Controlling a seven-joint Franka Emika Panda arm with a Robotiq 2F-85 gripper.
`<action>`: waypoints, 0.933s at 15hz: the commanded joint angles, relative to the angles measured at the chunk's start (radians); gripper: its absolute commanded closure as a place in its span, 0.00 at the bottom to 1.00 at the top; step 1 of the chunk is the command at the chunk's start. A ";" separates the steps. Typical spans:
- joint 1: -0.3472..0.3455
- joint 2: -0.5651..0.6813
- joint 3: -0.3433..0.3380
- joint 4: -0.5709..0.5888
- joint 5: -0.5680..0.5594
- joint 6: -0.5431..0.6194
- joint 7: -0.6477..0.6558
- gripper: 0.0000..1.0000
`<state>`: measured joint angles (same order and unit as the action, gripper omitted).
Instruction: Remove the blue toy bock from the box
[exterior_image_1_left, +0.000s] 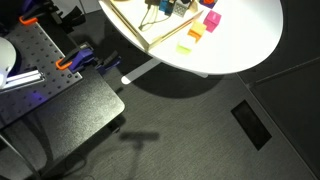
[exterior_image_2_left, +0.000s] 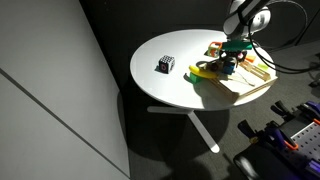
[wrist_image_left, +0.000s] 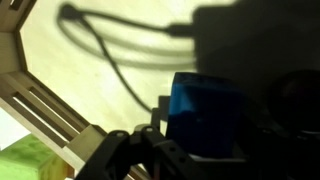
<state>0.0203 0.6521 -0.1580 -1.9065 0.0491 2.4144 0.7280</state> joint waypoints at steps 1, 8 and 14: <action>0.012 -0.035 -0.008 -0.040 0.015 0.014 0.004 0.60; 0.016 -0.162 -0.013 -0.118 -0.008 0.001 -0.021 0.69; 0.032 -0.245 0.014 -0.147 -0.009 -0.002 -0.040 0.69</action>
<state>0.0402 0.4634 -0.1558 -2.0198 0.0481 2.4165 0.7078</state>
